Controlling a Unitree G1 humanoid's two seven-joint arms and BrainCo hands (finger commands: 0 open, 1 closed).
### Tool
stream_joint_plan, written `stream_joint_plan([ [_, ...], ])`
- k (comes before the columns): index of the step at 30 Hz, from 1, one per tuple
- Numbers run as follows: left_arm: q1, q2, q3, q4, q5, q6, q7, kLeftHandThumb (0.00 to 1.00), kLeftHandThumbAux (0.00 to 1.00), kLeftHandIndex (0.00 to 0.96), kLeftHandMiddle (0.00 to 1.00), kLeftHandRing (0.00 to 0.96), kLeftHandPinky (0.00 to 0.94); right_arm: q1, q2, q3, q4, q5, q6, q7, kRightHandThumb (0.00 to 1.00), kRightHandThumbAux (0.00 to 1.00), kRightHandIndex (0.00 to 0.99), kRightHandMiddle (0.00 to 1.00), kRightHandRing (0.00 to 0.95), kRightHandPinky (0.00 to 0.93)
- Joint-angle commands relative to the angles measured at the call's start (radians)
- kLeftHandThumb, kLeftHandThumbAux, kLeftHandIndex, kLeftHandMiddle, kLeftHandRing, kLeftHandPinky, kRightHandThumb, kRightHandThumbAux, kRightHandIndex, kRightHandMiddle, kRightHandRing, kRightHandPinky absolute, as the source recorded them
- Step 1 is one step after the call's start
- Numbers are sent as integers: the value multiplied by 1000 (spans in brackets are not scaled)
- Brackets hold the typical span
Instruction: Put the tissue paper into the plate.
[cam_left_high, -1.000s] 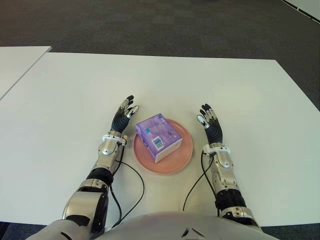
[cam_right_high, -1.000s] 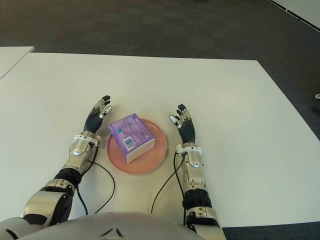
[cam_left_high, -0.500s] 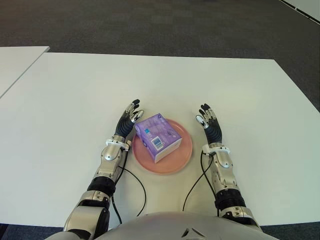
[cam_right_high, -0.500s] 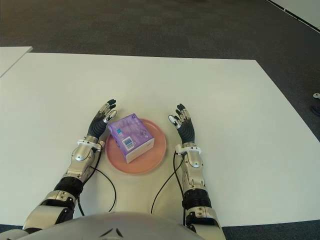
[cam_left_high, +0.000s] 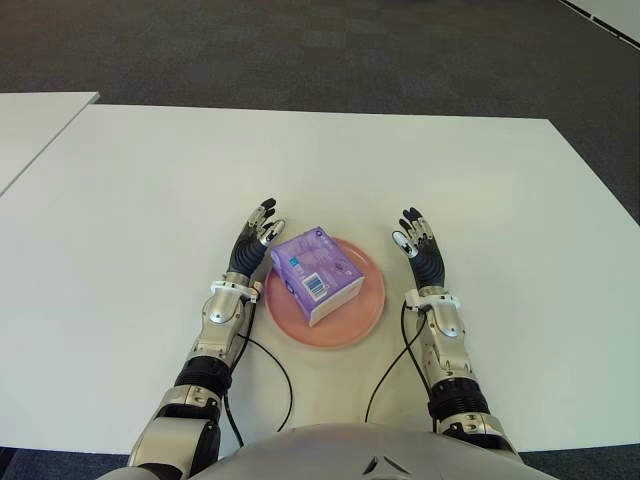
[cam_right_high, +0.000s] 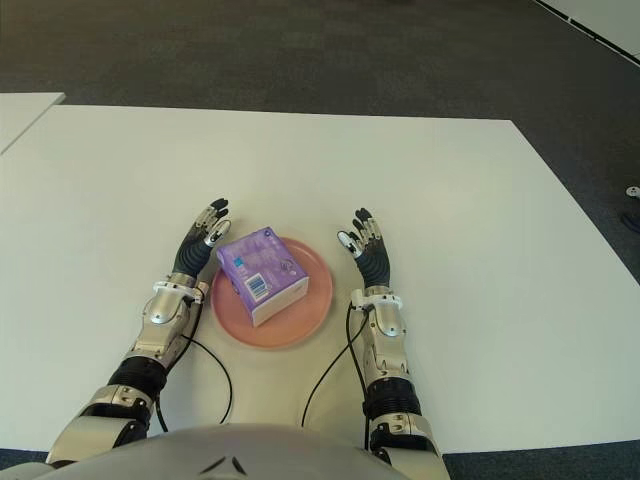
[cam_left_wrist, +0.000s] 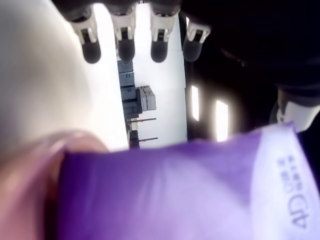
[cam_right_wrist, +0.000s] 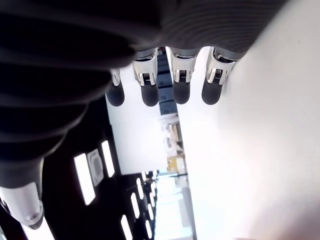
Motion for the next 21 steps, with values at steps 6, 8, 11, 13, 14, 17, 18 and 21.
stream_joint_plan([
  [6, 55, -13, 8, 28, -10, 57, 11, 0, 396, 0, 0, 0, 0, 69, 31, -32, 126, 17, -15, -19, 375, 665, 44, 42, 5, 22],
  [8, 56, -14, 13, 28, -13, 57, 13, 0, 398, 0, 0, 0, 0, 69, 34, -33, 127, 14, -18, -26, 362, 669, 42, 40, 3, 20],
  [11, 51, -12, 30, 52, -26, 43, 16, 0, 404, 0, 0, 0, 0, 71, 40, -34, 122, 10, -18, -47, 346, 682, 36, 38, 1, 21],
  [13, 42, -8, 42, 83, -34, 29, 10, 0, 408, 0, 0, 0, 0, 72, 43, -34, 120, 9, -18, -53, 339, 688, 35, 37, 0, 25],
  [14, 37, -5, 48, 101, -38, 21, 7, 0, 410, 0, 0, 0, 0, 72, 44, -33, 119, 10, -18, -56, 338, 689, 35, 37, 0, 26],
  [17, 25, -5, 60, 135, -46, 4, 1, 0, 419, 0, 0, 0, 0, 72, 48, -30, 119, 13, -20, -60, 330, 691, 34, 35, 0, 32],
  [18, 22, -5, 62, 142, -47, -1, 1, 0, 422, 0, 0, 0, 0, 72, 49, -29, 120, 13, -20, -59, 328, 690, 33, 34, 0, 32],
  [21, 3, -1, 72, 180, -46, -14, 17, 0, 428, 0, 0, 0, 0, 64, 54, -17, 138, 13, -30, -45, 322, 686, 27, 28, 0, 27],
])
